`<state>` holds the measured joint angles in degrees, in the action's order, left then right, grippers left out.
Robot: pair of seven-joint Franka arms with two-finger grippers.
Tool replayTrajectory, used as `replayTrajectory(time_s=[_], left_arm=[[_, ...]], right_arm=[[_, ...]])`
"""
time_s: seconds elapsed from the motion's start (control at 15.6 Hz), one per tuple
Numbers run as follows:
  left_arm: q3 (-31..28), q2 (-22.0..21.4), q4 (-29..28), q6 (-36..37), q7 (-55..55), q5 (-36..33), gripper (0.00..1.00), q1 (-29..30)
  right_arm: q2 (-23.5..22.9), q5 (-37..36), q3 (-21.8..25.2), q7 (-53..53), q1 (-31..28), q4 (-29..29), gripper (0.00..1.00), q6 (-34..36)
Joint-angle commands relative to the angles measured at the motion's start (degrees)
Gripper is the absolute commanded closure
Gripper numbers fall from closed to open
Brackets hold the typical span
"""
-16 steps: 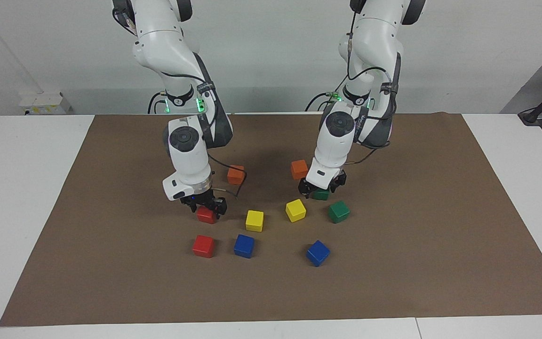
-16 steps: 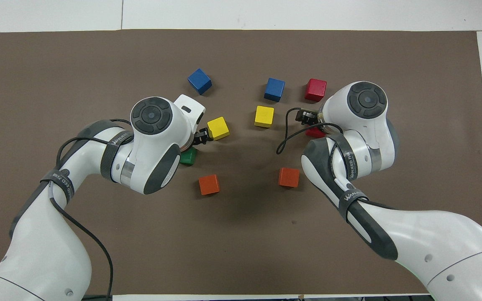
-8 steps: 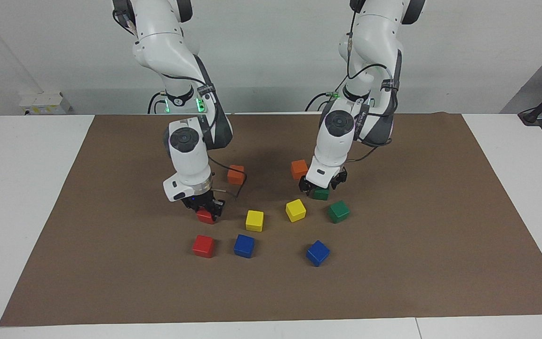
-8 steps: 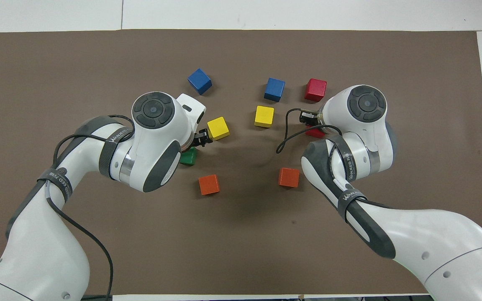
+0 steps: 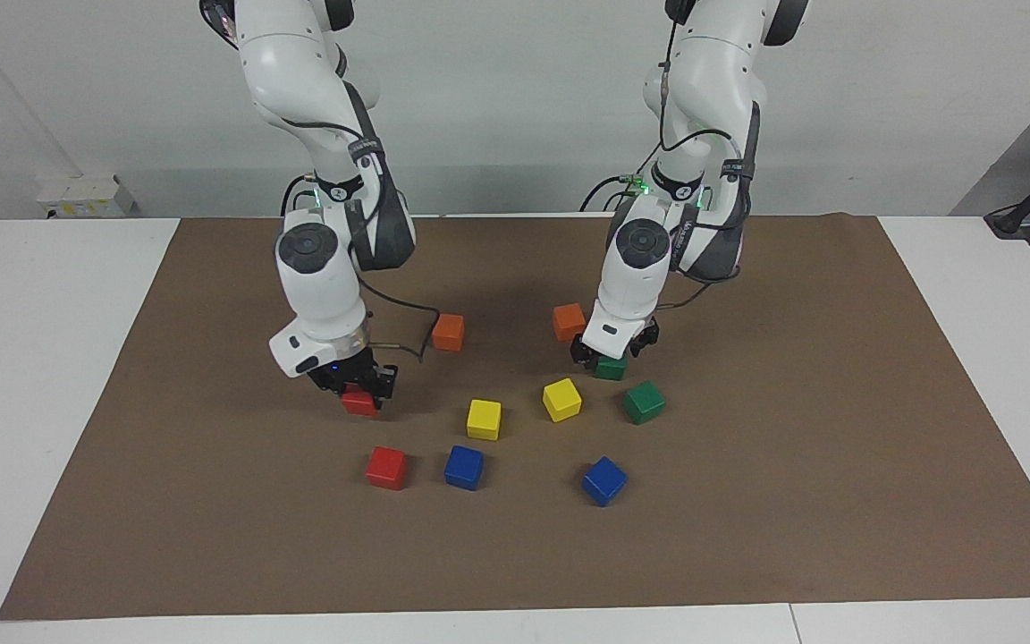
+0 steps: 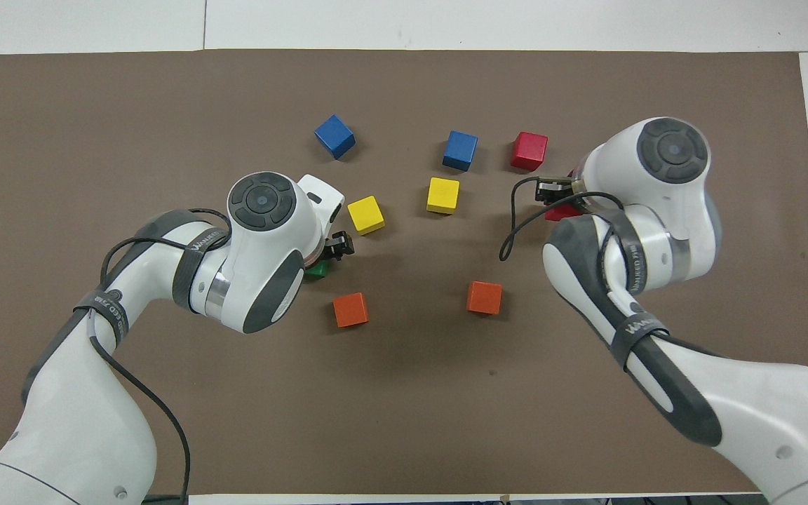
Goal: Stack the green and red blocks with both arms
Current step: 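Grasp the green cube with the left gripper while the right gripper grasps red, then carry both cubes to the table edges and set them down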
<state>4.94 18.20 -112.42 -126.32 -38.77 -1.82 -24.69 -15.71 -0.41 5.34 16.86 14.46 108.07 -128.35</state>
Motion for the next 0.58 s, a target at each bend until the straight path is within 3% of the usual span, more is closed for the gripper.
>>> replayTrajectory(time_s=[0.0, 0.19, 0.39, 0.51], left_arm=[[-0.4, -2.5, -2.5, -0.1, -3.9, -0.5, 0.98, -0.7], [-0.5, -4.0, 1.1, 6.9, -3.3, -0.5, 1.00, 1.4], [-0.5, -10.1, 1.3, 16.8, 8.5, -0.4, 1.00, 7.7], [-0.5, -12.0, 1.5, 18.5, 18.2, -0.4, 1.00, 14.6]], right_arm=[[5.5, -0.6, -0.6, -9.6, -5.6, 2.1, 1.00, 3.7], [6.7, -0.4, -0.7, -16.7, -10.5, 5.2, 1.00, 2.9], [7.6, -0.1, -0.7, -25.6, -14.7, 11.7, 1.00, -6.1], [6.8, 0.2, -0.8, -26.7, -16.1, 13.3, 1.00, -9.4]])
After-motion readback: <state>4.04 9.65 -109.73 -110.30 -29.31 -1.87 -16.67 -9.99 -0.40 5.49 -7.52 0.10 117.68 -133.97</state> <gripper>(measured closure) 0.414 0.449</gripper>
